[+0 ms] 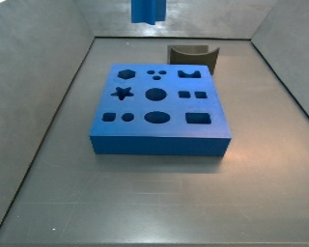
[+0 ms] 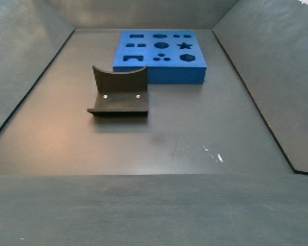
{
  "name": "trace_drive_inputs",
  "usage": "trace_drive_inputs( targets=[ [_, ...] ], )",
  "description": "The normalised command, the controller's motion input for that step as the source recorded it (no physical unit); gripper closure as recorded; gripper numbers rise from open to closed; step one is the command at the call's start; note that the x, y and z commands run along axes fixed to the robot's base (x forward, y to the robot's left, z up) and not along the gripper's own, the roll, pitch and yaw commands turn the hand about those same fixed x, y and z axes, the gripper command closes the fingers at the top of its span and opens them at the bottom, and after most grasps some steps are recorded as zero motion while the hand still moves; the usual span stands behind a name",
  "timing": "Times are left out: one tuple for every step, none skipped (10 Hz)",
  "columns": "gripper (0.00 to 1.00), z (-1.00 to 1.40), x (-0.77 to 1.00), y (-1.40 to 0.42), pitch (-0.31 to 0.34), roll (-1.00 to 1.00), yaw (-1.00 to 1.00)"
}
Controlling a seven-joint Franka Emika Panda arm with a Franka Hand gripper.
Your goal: Insert the star object.
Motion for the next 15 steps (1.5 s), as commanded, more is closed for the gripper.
trace_drive_inputs(
  targets=[
    [1.0, -0.09, -0.05, 0.13, -0.071, -0.12, 0.0],
    [1.0, -0.71, -0.55, 0.29, -0.21, 0.0, -0.47],
    [1.0, -0.81, -0.66, 0.37, -0.159, 0.01, -0.57],
    [1.0, -0.87, -0.69, 0.36, -0.137, 0.0, -0.57],
    [1.0, -0.88, -0.68, 0.37, -0.124, 0.0, -0.59],
    [1.0, -0.89, -0.69, 0.37, -0.124, 0.0, -0.59],
    [1.0, -0.89, -0.69, 0.37, -0.124, 0.0, -0.58],
    [1.0, -0.81, -0.53, 0.32, -0.147, 0.04, -0.65],
    [1.0, -0.49, 0.01, 0.01, 0.0, 0.41, -0.55],
    [1.0, -0.54, 0.27, -0.05, 0.0, 0.41, -0.42],
    [1.0, -0.27, 0.43, 0.0, 0.06, 0.14, -0.33],
    [1.0, -0.31, 0.54, 0.0, 0.104, 0.14, -0.3],
    [1.0, -0.39, 0.49, 0.01, 0.033, 0.06, -0.28],
    [1.0, -0.41, 0.5, 0.01, 0.027, 0.06, -0.23],
    [1.0, -0.4, 0.41, 0.06, 0.014, 0.06, -0.18]
  ],
)
